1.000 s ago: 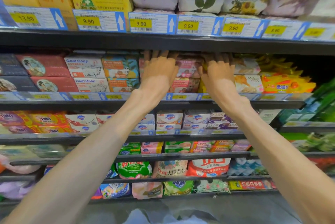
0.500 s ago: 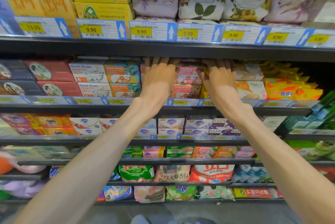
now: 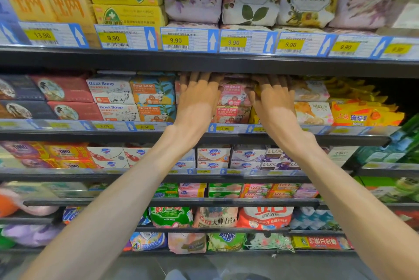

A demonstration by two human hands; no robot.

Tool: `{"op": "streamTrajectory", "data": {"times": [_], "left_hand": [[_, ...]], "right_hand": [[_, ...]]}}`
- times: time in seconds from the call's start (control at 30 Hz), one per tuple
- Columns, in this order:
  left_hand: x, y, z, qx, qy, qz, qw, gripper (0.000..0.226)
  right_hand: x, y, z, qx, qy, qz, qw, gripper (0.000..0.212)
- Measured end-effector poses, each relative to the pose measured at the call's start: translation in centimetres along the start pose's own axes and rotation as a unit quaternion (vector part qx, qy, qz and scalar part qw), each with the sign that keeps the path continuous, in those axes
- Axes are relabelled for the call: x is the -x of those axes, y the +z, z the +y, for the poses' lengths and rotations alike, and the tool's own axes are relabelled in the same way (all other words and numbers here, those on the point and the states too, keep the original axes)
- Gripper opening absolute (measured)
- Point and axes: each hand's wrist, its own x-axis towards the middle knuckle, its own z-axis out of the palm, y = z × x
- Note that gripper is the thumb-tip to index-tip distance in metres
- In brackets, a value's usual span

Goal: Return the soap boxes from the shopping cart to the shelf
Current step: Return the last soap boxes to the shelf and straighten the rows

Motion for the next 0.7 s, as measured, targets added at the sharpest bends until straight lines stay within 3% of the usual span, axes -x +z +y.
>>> {"op": "streamTrajectory", "data": {"times": [0.27, 0.43, 0.7], "left_hand": [[1.7, 1.1, -1.0, 0.008, 0.065, 0.132, 0.989, 0.016], [2.4, 0.8, -1.2, -0.004, 0.068, 0.115, 0.991, 0.022], [2.5, -1.2, -1.0, 0.007, 0.075, 0.059, 0.995, 0.035]], "right_hand": [[0.9, 1.2, 0.9, -0.001, -0.052, 0.055, 0.997, 0.042], [2.2, 1.4, 1.4, -0.004, -0.125, 0.16, 0.979, 0.028], [2.8, -1.0, 1.0, -0.005, -0.137, 0.117, 0.984, 0.031]]}}
